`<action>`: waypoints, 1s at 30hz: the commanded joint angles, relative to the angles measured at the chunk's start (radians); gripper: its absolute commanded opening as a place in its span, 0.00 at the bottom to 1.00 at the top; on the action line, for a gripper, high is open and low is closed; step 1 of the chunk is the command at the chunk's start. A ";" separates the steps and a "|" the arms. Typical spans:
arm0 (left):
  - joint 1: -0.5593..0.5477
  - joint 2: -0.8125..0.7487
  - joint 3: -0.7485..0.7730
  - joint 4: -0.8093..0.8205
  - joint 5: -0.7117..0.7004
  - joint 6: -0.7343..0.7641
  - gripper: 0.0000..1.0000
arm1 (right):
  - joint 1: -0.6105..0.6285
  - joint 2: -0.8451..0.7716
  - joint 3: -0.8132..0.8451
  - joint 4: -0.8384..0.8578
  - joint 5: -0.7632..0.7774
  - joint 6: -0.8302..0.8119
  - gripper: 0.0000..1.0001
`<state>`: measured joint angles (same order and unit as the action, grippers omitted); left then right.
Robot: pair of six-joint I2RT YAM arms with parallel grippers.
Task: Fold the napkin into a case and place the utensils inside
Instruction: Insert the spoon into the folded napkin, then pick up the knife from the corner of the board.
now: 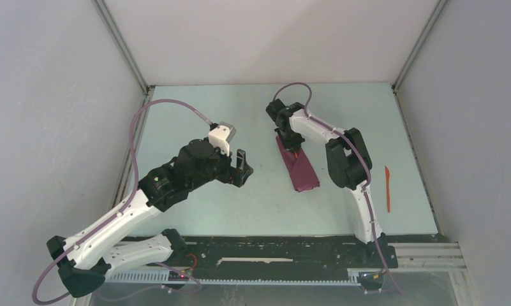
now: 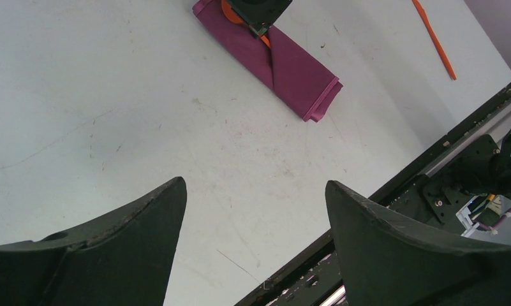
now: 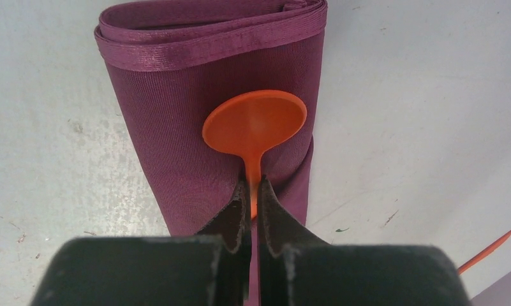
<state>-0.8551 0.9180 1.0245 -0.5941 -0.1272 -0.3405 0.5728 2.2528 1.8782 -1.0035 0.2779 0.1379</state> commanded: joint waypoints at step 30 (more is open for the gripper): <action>-0.006 -0.026 -0.012 0.037 0.029 -0.008 0.87 | -0.239 -0.493 -0.296 -0.079 0.041 -0.161 0.49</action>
<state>-0.8551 0.9173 1.0245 -0.5938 -0.1200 -0.3408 0.5201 1.9865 1.8183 -1.1168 0.3004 0.0883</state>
